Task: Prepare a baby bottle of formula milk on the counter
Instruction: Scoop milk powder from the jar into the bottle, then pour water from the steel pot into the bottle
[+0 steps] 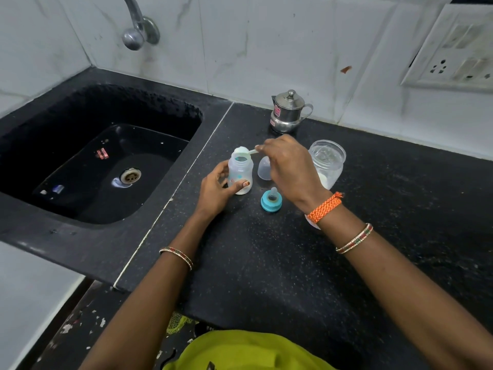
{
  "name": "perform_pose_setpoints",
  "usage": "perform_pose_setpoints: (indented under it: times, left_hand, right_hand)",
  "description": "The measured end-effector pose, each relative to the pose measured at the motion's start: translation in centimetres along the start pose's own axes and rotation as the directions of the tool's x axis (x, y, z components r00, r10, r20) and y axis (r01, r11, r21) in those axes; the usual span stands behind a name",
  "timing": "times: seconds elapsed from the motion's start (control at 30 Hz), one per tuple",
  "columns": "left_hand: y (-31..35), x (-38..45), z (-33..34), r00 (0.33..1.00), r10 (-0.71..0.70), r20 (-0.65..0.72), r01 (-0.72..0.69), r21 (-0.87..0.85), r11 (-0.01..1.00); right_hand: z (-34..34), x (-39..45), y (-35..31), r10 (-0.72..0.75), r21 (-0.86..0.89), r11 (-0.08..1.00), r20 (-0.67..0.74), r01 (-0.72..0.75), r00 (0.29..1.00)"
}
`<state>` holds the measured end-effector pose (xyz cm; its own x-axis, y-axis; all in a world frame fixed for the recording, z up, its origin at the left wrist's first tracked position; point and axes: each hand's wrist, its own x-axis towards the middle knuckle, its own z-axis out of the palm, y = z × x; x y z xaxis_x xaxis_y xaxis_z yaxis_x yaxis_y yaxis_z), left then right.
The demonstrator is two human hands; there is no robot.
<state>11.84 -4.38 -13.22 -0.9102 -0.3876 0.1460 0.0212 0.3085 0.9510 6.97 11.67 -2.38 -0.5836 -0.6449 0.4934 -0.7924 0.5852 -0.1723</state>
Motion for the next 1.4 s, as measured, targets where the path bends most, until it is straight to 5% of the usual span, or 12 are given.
perform_pose_setpoints:
  times: [0.17,0.3,0.43,0.6,0.83,1.1,1.4]
  left_hand:
    - [-0.2,-0.8,-0.9,0.982,-0.1,0.158,0.097,0.029,0.995]
    - [0.2,-3.6,-1.7,0.984,0.009,-0.176,-0.014,-0.026,1.0]
    - [2.3,-5.3,-1.0,0.924,0.089,-0.371,-0.154,-0.148,0.977]
    - [4.6,-5.1,2.9,0.977,0.169,-0.133,-0.195,-0.215,0.957]
    - [8.1,-1.9,7.0,0.972,0.222,0.072,-0.21,-0.14,0.968]
    - [10.6,0.2,6.2,0.966,0.258,-0.028,-0.259,-0.184,0.948]
    - [13.9,1.9,5.1,0.955,0.291,-0.062,-0.297,-0.262,0.918]
  right_hand:
    - [-2.1,0.8,1.5,0.433,0.468,0.825,-0.165,-0.316,0.886]
    - [-4.6,0.2,4.8,0.629,0.576,0.678,-0.133,-0.456,0.766]
    - [-6.5,-1.4,7.8,0.659,0.498,0.709,-0.216,-0.5,0.72]
    - [-6.6,-2.6,9.6,0.586,0.291,0.801,-0.206,-0.523,0.783]
    - [-4.2,-2.0,10.4,0.501,0.042,0.865,-0.019,-0.5,0.865]
    - [-3.4,-0.4,11.7,0.566,-0.046,0.821,0.191,-0.569,0.802]
    - [-4.6,1.9,11.6,0.527,-0.288,0.849,0.395,-0.443,0.753]
